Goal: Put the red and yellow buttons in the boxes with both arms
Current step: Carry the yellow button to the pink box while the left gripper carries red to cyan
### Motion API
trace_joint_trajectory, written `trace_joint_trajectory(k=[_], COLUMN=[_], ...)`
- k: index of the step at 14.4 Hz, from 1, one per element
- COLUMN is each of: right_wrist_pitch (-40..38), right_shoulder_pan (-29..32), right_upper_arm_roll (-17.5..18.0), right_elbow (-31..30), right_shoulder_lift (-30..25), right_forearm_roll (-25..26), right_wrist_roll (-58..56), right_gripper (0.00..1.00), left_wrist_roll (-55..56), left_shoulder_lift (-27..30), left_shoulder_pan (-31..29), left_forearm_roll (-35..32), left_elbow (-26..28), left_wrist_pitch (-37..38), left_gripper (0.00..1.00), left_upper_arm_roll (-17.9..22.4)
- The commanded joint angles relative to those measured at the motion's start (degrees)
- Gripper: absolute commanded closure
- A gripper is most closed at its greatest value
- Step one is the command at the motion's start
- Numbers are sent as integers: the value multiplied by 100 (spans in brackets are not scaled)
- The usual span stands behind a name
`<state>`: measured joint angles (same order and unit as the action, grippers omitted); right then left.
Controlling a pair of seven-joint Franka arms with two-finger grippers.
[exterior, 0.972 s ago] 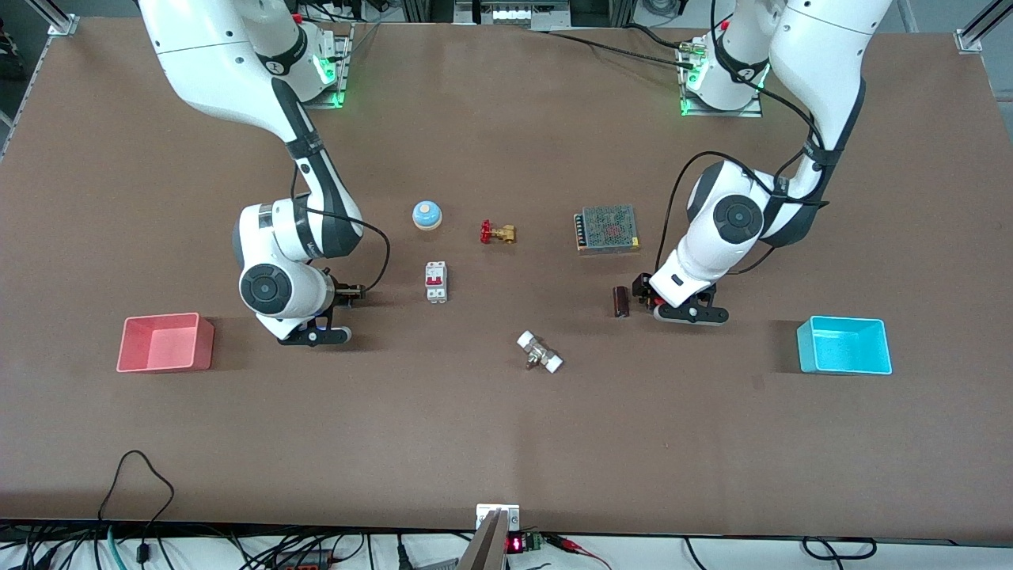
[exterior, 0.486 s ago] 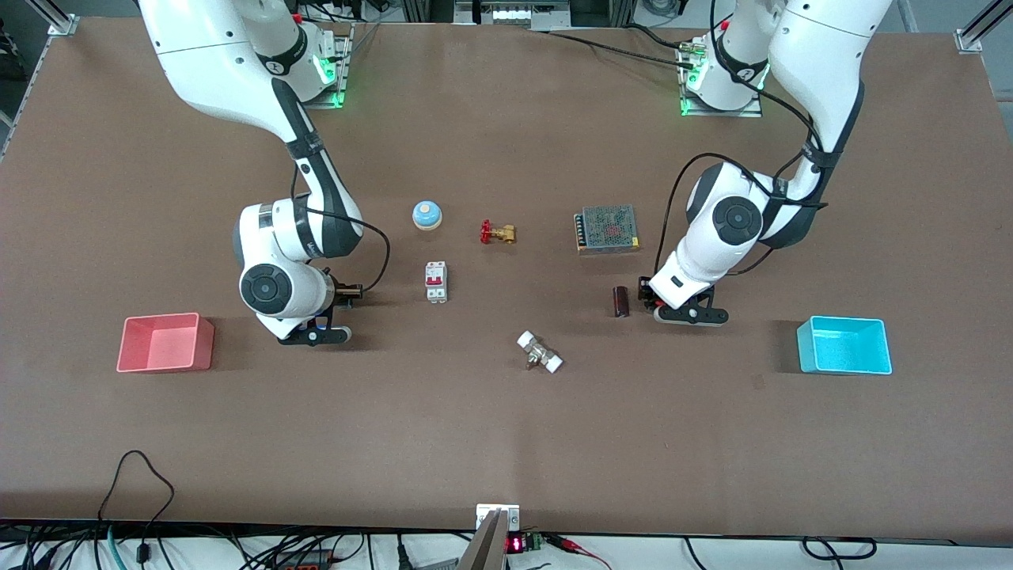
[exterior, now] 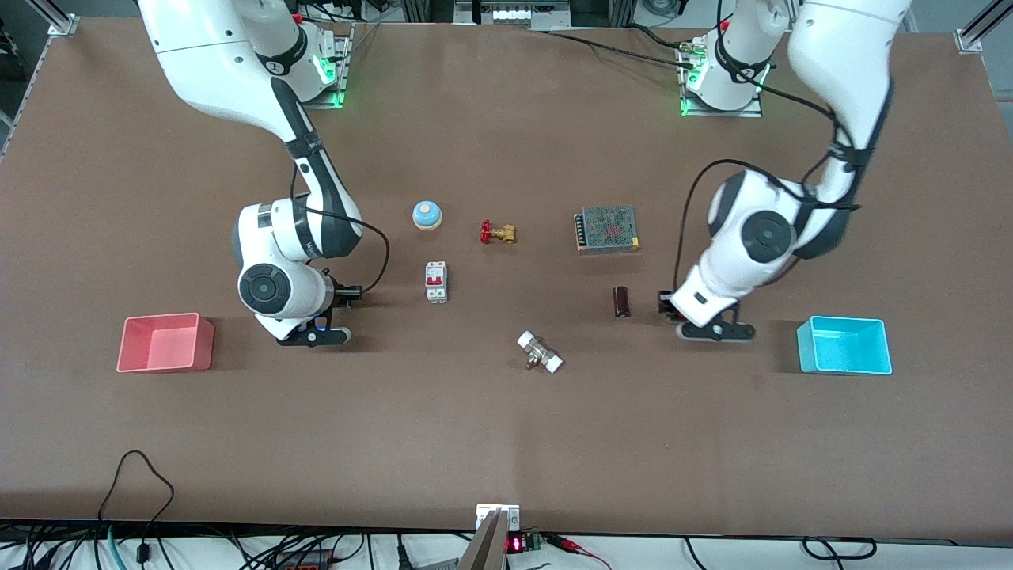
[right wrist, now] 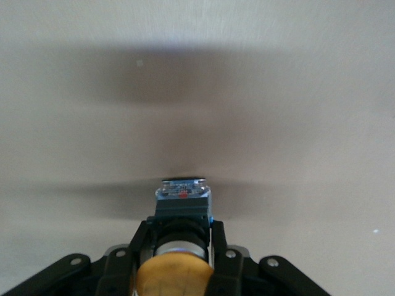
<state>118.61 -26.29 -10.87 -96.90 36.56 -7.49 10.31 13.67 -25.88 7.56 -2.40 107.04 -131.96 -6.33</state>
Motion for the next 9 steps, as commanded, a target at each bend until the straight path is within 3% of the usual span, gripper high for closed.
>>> trace_joint_trajectory(k=[1,4,6,9], right_wrist_pitch=[-485,-1234,-1235,-1165], right_shoulder_pan=[158,194,229,666], right_upper_arm_roll=[-151,-739,-1091,-1242], right_elbow=[381,1224,1305,1314], right_shoulder_lift=[-421,-465,-439,-272], right_forearm_roll=[-95,-16,-7,-25], right_wrist_roll=[-38,15,-63,-590], right_gripper=[65,65,65,65], left_wrist_roll=[-881,-1514,-1665,-2253], left_shoulder_lift=[302,373,338,50], left_shoulder_pan=[-701,-1361,-1835,-2266], left_forearm_roll=[-103,-103,-120,-111], left_elbow=[-429,-430,-438,-683], left_wrist_pitch=[856,874,822,795], left_gripper=[99,99,99,99], left_upper_arm_roll=[-26,-17,-26,-17])
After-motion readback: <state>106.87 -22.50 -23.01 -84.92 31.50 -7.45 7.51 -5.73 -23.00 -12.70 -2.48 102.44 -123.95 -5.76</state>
